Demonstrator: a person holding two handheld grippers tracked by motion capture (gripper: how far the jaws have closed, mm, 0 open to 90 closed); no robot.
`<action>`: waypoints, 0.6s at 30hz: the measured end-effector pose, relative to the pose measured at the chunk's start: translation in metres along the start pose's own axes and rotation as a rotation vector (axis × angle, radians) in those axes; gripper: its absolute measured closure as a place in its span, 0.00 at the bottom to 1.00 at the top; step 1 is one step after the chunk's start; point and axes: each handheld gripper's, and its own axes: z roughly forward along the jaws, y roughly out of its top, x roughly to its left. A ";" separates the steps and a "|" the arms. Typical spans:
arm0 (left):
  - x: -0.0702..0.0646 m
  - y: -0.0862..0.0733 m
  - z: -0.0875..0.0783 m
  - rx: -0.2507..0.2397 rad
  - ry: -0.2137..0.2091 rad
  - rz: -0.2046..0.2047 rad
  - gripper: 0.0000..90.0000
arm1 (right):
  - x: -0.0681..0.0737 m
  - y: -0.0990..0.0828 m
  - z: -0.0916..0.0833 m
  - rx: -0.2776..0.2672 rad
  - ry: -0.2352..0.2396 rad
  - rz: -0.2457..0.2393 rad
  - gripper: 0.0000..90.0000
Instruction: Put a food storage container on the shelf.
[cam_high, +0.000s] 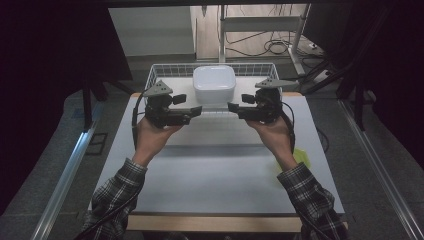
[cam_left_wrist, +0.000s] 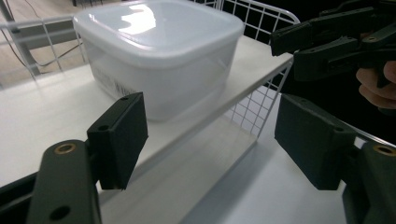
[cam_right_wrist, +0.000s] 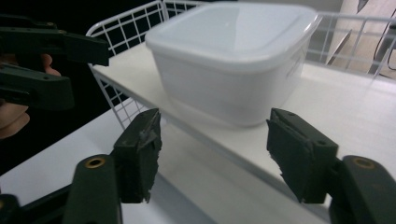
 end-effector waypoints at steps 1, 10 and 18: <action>-0.001 -0.005 -0.002 -0.001 -0.008 -0.010 0.26 | 0.000 -0.002 0.000 0.003 0.002 -0.003 0.37; -0.013 -0.037 -0.011 0.055 -0.011 0.009 0.18 | 0.006 -0.037 -0.001 0.034 0.029 -0.039 0.22; -0.027 -0.064 -0.012 0.083 -0.009 0.078 0.08 | 0.009 -0.064 -0.006 0.052 0.023 -0.067 0.12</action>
